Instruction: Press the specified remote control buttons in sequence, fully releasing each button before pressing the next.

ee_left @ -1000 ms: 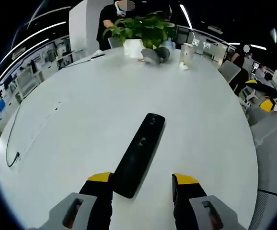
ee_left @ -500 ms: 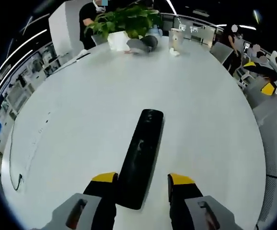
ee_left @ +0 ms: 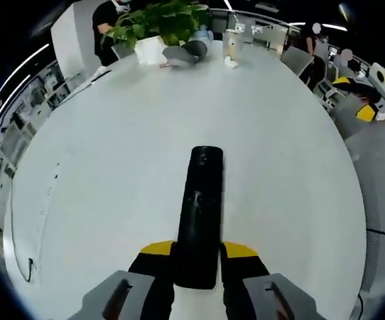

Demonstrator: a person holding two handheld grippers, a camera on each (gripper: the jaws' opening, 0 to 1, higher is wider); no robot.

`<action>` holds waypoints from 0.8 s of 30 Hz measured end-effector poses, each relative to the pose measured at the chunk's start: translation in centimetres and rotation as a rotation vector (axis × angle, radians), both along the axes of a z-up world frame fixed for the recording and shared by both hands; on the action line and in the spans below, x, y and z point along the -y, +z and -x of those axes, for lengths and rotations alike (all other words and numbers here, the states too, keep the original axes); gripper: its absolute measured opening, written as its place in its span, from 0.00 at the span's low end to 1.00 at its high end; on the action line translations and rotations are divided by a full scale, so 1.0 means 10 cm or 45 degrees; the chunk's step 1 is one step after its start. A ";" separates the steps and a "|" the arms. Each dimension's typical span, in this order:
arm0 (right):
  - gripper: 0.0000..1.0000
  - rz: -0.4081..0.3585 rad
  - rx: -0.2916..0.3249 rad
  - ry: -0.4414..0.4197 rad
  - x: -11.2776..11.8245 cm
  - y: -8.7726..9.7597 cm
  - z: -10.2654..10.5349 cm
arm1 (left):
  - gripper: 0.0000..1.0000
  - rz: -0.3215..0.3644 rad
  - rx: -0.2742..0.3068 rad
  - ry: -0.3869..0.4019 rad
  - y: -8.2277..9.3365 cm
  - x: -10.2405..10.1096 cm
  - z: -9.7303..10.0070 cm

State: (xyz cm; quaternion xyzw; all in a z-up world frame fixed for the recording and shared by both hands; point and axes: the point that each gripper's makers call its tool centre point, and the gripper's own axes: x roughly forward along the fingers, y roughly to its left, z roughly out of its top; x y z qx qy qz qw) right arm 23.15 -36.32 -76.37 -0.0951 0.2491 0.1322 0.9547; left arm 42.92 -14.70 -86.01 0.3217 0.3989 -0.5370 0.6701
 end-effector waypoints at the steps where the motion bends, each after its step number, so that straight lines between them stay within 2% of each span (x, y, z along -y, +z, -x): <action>1: 0.44 0.001 0.002 0.000 0.00 0.00 0.00 | 0.24 -0.003 0.011 0.004 0.00 0.00 -0.01; 5: 0.44 -0.002 0.028 -0.017 0.02 0.04 -0.01 | 0.24 -0.003 0.017 -0.006 0.00 -0.02 0.01; 13: 0.43 -0.001 0.016 -0.005 0.00 0.02 -0.01 | 0.23 -0.010 -0.010 -0.026 0.00 -0.03 0.10; 24: 0.42 -0.006 0.016 0.004 -0.01 0.02 0.00 | 0.23 -0.035 -0.011 -0.084 0.00 -0.03 0.25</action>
